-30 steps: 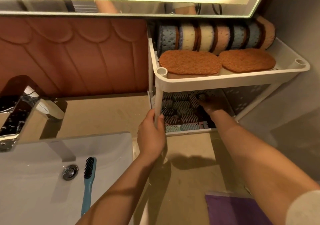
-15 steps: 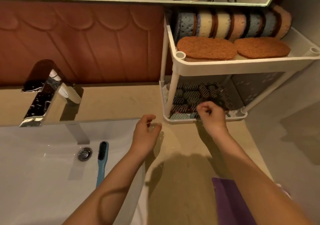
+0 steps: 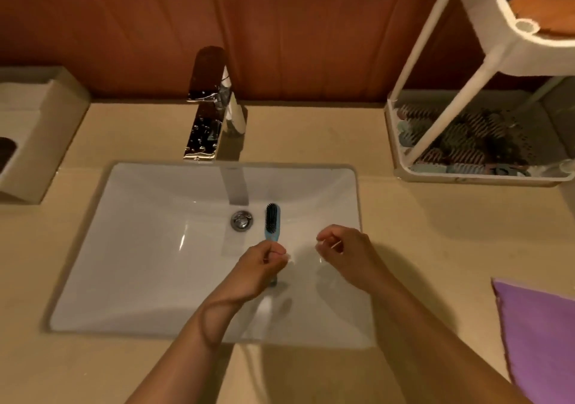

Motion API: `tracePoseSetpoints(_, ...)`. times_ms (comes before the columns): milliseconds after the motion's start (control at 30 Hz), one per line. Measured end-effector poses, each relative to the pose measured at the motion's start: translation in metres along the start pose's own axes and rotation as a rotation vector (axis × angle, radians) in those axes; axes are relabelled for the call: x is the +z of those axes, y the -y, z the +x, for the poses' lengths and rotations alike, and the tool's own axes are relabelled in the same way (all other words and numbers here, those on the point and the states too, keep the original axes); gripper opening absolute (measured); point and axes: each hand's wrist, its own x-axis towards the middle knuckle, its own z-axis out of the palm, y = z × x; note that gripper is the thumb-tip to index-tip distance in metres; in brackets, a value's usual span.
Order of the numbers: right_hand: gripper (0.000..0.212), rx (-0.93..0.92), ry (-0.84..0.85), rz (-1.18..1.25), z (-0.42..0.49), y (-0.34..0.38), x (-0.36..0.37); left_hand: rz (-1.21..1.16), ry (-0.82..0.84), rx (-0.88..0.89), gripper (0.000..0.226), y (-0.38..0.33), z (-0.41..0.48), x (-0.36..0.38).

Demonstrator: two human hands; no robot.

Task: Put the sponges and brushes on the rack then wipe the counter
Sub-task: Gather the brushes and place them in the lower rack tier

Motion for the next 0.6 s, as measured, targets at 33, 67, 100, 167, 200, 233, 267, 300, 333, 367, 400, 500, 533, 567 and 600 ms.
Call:
tracePoseSetpoints(33, 0.012, 0.020, 0.031, -0.030, 0.006, 0.003, 0.014, 0.039, 0.008, -0.024, 0.011, 0.010, 0.004, -0.006)
tracePoseSetpoints(67, 0.015, 0.045, 0.052, -0.056, 0.014, 0.004, 0.027, 0.064, 0.006, -0.053, 0.011, 0.018, 0.010, -0.009)
tracePoseSetpoints(100, 0.018, 0.075, 0.065, -0.076, 0.022, 0.006, 0.042, 0.066, -0.003, -0.079, 0.011, 0.028, 0.017, -0.013)
tracePoseSetpoints(167, 0.023, 0.135, 0.069, -0.084, 0.037, 0.009, 0.067, 0.062, -0.011, -0.127, 0.007, 0.043, 0.030, -0.017)
tracePoseSetpoints(200, 0.026, 0.170, 0.073, -0.061, 0.044, 0.008, 0.077, 0.070, -0.013, -0.161, 0.018, 0.048, 0.037, -0.017)
tracePoseSetpoints(233, 0.031, 0.218, 0.082, -0.034, 0.050, 0.008, 0.087, 0.064, -0.017, -0.206, 0.029, 0.054, 0.044, -0.016)
tracePoseSetpoints(267, 0.035, 0.266, 0.088, -0.013, 0.055, 0.007, 0.095, 0.032, -0.014, -0.240, 0.035, 0.057, 0.050, -0.015)
tracePoseSetpoints(300, 0.037, 0.319, 0.092, 0.003, 0.059, 0.007, 0.103, -0.013, -0.005, -0.268, 0.036, 0.061, 0.055, -0.015)
tracePoseSetpoints(333, 0.032, 0.351, 0.086, 0.011, 0.062, 0.005, 0.108, -0.051, 0.009, -0.299, 0.037, 0.063, 0.058, -0.014)
tracePoseSetpoints(367, 0.017, 0.379, 0.081, 0.010, 0.065, 0.004, 0.114, -0.071, 0.014, -0.330, 0.040, 0.066, 0.061, -0.013)
tracePoseSetpoints(400, 0.008, 0.399, 0.063, -0.008, 0.067, 0.002, 0.119, -0.067, 0.020, -0.353, 0.044, 0.069, 0.064, -0.013)
tracePoseSetpoints(500, 0.029, 0.464, 0.014, -0.013, 0.074, -0.006, 0.133, -0.046, 0.022, -0.341, 0.027, 0.083, 0.067, -0.011)
tracePoseSetpoints(533, 0.025, 0.490, 0.008, -0.004, 0.075, -0.006, 0.136, -0.015, 0.029, -0.324, 0.019, 0.086, 0.068, -0.012)
tracePoseSetpoints(567, 0.019, 0.518, 0.013, 0.014, 0.076, -0.005, 0.139, 0.026, 0.040, -0.302, 0.016, 0.089, 0.070, -0.013)
tracePoseSetpoints(600, 0.011, 0.536, 0.021, 0.030, 0.076, -0.006, 0.143, 0.057, 0.054, -0.283, 0.015, 0.091, 0.071, -0.013)
